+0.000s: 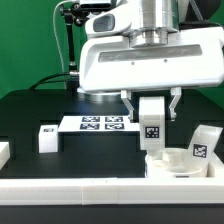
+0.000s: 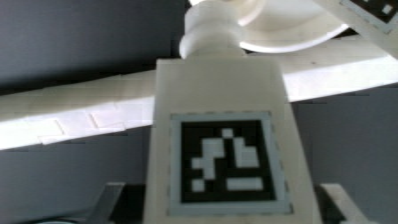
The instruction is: Assemble stool
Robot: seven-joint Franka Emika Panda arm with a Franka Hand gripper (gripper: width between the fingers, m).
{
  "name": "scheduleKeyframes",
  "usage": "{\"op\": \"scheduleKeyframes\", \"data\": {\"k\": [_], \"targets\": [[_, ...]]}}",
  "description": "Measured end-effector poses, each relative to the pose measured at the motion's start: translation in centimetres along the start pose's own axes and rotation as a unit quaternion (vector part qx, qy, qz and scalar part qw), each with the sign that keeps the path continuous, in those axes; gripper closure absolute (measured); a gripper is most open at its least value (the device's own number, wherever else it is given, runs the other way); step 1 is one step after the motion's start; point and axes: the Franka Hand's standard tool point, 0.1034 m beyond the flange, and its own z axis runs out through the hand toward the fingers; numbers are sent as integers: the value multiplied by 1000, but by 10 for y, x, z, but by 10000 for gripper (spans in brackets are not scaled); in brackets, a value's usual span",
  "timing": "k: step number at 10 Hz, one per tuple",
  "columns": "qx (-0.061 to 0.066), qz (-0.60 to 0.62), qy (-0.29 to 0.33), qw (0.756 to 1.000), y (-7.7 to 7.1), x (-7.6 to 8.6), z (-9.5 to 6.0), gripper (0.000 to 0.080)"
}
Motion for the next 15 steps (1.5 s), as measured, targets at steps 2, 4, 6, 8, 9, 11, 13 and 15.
{"op": "scheduleKeyframes", "data": {"k": [2,4,6,8,9,11,13,15], "targets": [[0,0,-1,1000,0,-1,1,462],[-1,-9,79,997,0,5,0,462],[-6,-40,89,995,3,-1,2,461],[-6,-57,95,994,-2,-5,2,461],[-7,-62,96,993,-2,-6,2,461],[-8,-62,104,993,0,-6,3,461],[-9,-61,153,986,3,-2,-3,461],[-7,-61,134,989,2,-14,-1,461]]}}
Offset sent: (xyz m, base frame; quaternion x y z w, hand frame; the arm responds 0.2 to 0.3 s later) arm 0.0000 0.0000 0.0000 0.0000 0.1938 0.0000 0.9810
